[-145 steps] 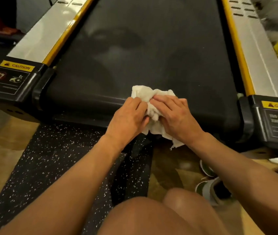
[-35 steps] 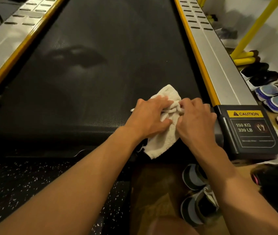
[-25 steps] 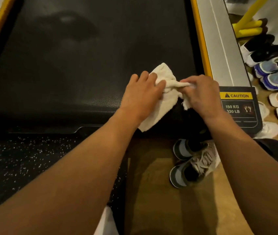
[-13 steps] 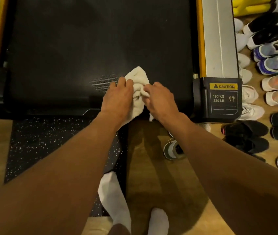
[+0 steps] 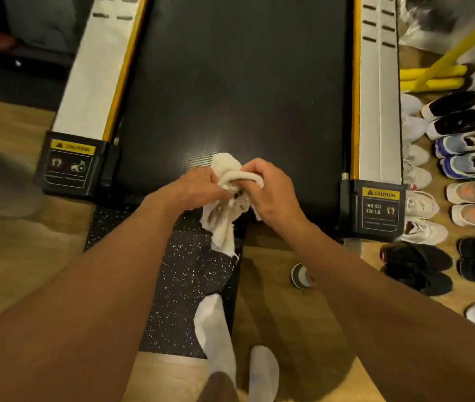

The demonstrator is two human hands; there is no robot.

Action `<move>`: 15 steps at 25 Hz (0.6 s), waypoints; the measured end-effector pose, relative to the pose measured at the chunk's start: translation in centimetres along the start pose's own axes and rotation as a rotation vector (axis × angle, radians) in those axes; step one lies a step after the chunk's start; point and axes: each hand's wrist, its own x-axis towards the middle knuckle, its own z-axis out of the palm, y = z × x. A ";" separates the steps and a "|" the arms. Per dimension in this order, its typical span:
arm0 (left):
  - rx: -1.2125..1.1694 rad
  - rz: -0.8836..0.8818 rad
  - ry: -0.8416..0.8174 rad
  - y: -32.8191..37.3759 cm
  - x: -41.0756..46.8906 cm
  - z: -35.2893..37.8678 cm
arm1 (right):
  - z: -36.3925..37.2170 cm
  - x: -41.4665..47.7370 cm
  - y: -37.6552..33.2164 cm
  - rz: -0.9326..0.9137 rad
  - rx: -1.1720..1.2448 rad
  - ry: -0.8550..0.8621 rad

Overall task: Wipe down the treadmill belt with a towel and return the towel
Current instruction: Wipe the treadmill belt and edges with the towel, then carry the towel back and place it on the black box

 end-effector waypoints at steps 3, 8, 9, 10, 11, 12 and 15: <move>-0.484 -0.039 0.024 2.1 -7.0 -3.4 | -3.8 -3.6 -5.8 -0.171 -0.033 -0.002; -0.691 0.044 0.134 7.1 -20.5 -7.5 | -10.7 -10.8 -16.6 -0.333 -0.085 -0.002; -0.694 0.083 0.219 8.4 -23.4 -8.4 | -12.2 -12.4 -19.2 -0.384 -0.099 -0.001; -0.701 0.112 0.316 9.7 -26.7 -9.4 | -13.6 -14.0 -21.8 -0.429 -0.111 -0.001; -0.711 0.140 0.405 10.8 -29.7 -10.6 | -15.0 -15.4 -24.4 -0.476 -0.121 0.003; -0.687 0.154 0.451 11.6 -32.7 -11.5 | -16.2 -16.8 -26.6 -0.513 -0.127 0.010; -0.604 0.182 0.489 13.0 -41.7 -14.4 | -18.9 -21.2 -33.1 -0.618 -0.100 0.039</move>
